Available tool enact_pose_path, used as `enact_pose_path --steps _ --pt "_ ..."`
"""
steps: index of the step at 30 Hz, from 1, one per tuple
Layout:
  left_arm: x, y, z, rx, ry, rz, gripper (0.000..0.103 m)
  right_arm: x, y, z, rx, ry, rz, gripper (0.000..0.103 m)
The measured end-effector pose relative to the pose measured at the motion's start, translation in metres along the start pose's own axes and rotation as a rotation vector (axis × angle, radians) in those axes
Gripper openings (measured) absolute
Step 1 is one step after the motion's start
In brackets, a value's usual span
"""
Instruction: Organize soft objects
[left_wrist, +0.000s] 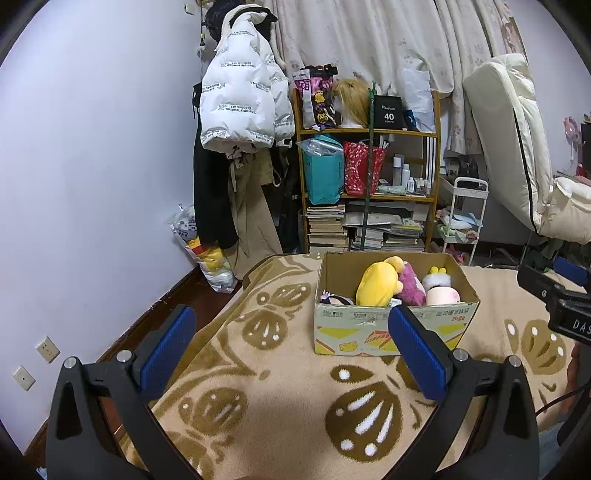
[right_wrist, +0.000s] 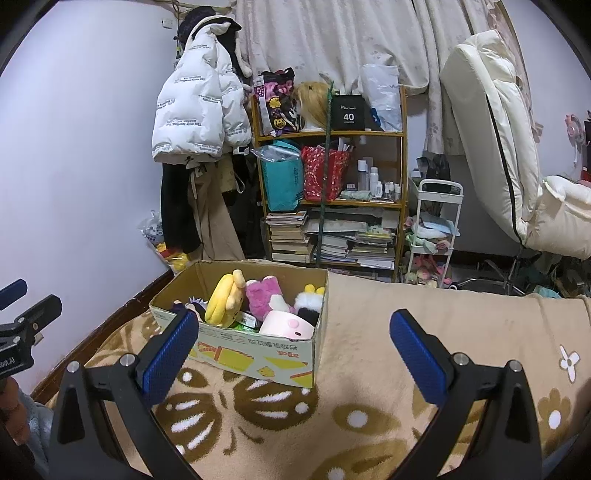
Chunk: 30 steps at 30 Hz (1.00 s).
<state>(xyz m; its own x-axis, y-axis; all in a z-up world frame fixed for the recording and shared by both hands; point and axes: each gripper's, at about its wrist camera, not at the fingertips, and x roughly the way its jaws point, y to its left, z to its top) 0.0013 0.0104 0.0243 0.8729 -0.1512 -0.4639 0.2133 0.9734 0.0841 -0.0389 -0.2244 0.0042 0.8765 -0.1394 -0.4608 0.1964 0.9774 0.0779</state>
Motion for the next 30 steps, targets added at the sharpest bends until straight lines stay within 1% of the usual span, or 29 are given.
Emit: enact_pose_path --steps 9,30 --pt "0.002 -0.009 -0.003 0.042 -0.001 0.011 0.102 0.004 -0.005 -0.001 0.022 0.002 -0.005 0.103" --pt "0.003 -0.011 -0.007 0.053 -0.004 0.013 0.102 0.006 -0.012 -0.001 0.032 0.003 -0.008 0.103"
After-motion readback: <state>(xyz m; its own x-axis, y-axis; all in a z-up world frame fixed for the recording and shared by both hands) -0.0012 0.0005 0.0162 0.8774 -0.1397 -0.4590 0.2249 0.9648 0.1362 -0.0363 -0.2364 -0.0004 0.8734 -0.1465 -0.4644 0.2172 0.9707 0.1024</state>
